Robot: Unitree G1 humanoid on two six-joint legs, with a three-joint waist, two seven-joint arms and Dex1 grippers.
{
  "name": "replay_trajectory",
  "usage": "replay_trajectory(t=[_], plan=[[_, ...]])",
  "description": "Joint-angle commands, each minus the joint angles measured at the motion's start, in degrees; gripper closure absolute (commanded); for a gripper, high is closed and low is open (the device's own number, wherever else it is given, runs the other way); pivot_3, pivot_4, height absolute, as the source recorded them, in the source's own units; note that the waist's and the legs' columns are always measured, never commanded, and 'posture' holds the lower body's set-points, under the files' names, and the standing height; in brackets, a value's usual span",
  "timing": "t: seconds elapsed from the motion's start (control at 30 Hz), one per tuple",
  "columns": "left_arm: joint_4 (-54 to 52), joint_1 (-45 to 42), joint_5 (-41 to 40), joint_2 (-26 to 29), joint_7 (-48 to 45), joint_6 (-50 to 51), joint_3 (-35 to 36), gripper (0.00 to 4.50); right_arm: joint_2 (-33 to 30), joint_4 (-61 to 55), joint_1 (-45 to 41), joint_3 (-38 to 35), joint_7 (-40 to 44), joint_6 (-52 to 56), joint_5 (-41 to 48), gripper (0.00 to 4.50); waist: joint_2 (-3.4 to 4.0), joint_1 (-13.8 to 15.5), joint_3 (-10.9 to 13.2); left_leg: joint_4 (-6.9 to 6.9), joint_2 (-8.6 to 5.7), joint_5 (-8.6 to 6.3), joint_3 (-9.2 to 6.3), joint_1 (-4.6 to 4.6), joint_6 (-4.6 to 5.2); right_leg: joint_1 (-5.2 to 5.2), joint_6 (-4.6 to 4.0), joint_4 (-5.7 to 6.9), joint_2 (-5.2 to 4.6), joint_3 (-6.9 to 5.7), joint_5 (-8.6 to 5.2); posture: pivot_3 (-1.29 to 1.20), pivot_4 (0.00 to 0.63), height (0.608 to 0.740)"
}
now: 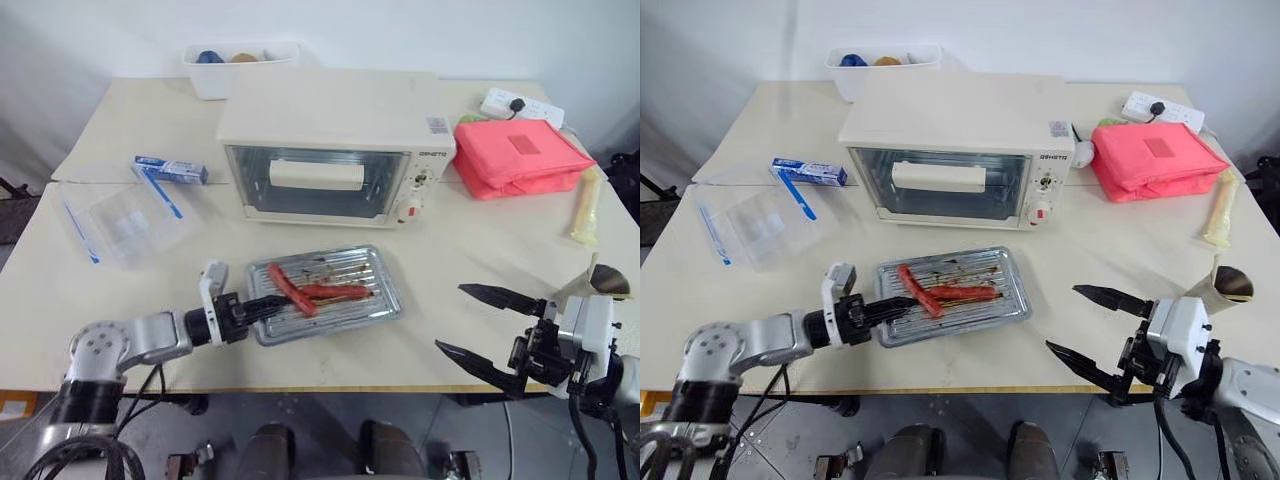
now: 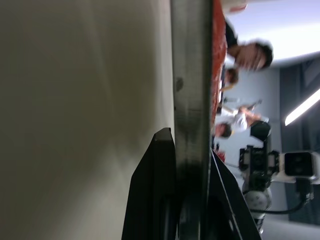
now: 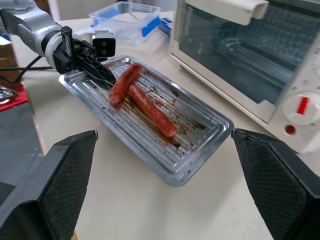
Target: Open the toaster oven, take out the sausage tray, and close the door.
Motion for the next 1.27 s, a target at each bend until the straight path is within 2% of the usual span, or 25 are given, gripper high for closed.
replay_trajectory(t=[0.03,0.1,0.23,0.37,0.5,0.6,0.67,0.8,0.9,0.97,1.07,1.27], plan=[[1.7,-4.2,6.9,-1.6,-5.2,2.3,-2.7,4.50,0.6,-3.0,1.7,-1.7,-0.8,-1.4,0.3,0.02,0.00,0.0,0.0,0.00,-0.01,0.02,0.01,0.00,-0.01,0.00,0.02,0.00,0.00,0.00,0.01,0.00,0.150,0.740],[2.3,-5.7,12.0,-2.4,-6.9,1.7,-3.5,4.50,0.5,-3.5,2.6,-1.8,-1.1,-1.6,0.2,0.02,0.01,0.1,0.0,0.00,-0.02,0.06,0.00,0.01,0.00,0.02,0.05,0.01,-0.01,0.01,0.03,0.00,0.150,0.740],[1.3,-6.7,18.5,-3.2,-12.1,0.9,-3.1,3.33,0.4,-3.7,3.4,-1.7,-1.6,-1.8,0.4,0.00,0.03,0.2,0.0,0.01,-0.06,0.14,-0.03,0.04,-0.01,0.07,0.09,-0.05,-0.05,0.02,0.05,0.00,0.150,0.740],[-2.6,-5.6,24.8,-1.6,-17.1,-1.3,-2.0,2.10,0.2,-3.2,3.1,-0.5,-1.8,-2.0,-0.1,0.00,0.03,-0.1,0.0,-0.02,-0.03,0.14,-0.05,0.02,-0.03,0.03,0.09,0.00,-0.04,0.00,0.05,0.00,0.150,0.740],[-10.1,0.3,29.4,7.5,-26.1,-4.8,3.4,0.92,-0.7,-1.3,1.2,0.9,-0.6,-1.2,0.6,0.00,0.01,-0.9,0.0,-0.11,0.08,0.12,-0.01,0.03,-0.09,-0.03,0.09,0.00,0.01,0.00,0.05,0.00,0.150,0.740],[-15.1,5.9,39.3,12.1,-34.3,-17.3,4.1,0.03,-1.7,-0.1,0.4,1.1,1.0,-0.5,1.4,0.00,0.08,-1.1,0.0,-0.22,0.14,0.11,0.00,0.05,-0.14,-0.06,0.06,-0.03,0.05,-0.03,0.03,0.00,0.150,0.740],[-17.0,12.1,45.6,15.7,-42.3,-27.0,6.6,0.03,-2.6,1.3,-0.9,1.6,2.5,0.0,1.9,0.00,0.10,-1.1,0.0,-0.23,0.11,0.11,0.04,0.03,-0.12,-0.06,0.06,-0.12,0.01,-0.01,0.03,0.00,0.150,0.740],[-18.3,19.3,49.6,17.1,-49.5,-36.8,14.4,0.03,-5.2,5.2,-5.6,3.0,5.7,1.0,3.0,0.00,0.10,-1.2,0.1,-0.24,0.14,0.02,0.08,-0.01,0.00,-0.04,0.05,-0.56,-0.04,-0.02,0.03,0.00,0.150,0.740],[-19.9,27.1,60.1,15.5,-55.9,-56.2,19.4,0.03,-6.6,7.3,-9.7,4.3,8.0,2.3,4.5,0.00,0.12,-1.1,0.1,-0.23,0.19,-0.03,-0.01,-0.02,0.06,-0.05,0.02,-0.66,-0.11,-0.02,0.07,0.00,0.150,0.740],[-19.6,30.3,64.5,14.6,-57.8,-64.1,21.2,0.03,-7.3,7.8,-11.9,5.5,9.2,2.8,5.0,0.00,0.15,-0.9,0.1,-0.25,0.28,-0.12,-0.01,-0.02,0.06,-0.05,0.01,-0.74,-0.10,-0.02,0.07,0.00,0.150,0.740],[-17.6,32.2,66.7,13.9,-61.0,-70.1,22.3,0.03,-7.3,8.0,-14.5,6.8,9.8,4.0,5.7,0.00,0.19,-0.4,0.1,-0.24,0.26,-0.18,0.07,-0.04,0.11,-0.05,0.01,-0.75,-0.10,-0.10,0.08,0.00,0.150,0.740],[-17.8,30.1,66.2,12.0,-58.4,-69.0,21.9,0.03,-6.7,9.2,-16.1,7.6,9.8,4.2,5.0,0.00,0.19,0.0,0.1,-0.16,0.26,-0.21,0.12,-0.15,0.14,0.03,0.07,-0.62,-0.15,-0.51,0.11,0.00,0.150,0.740]])
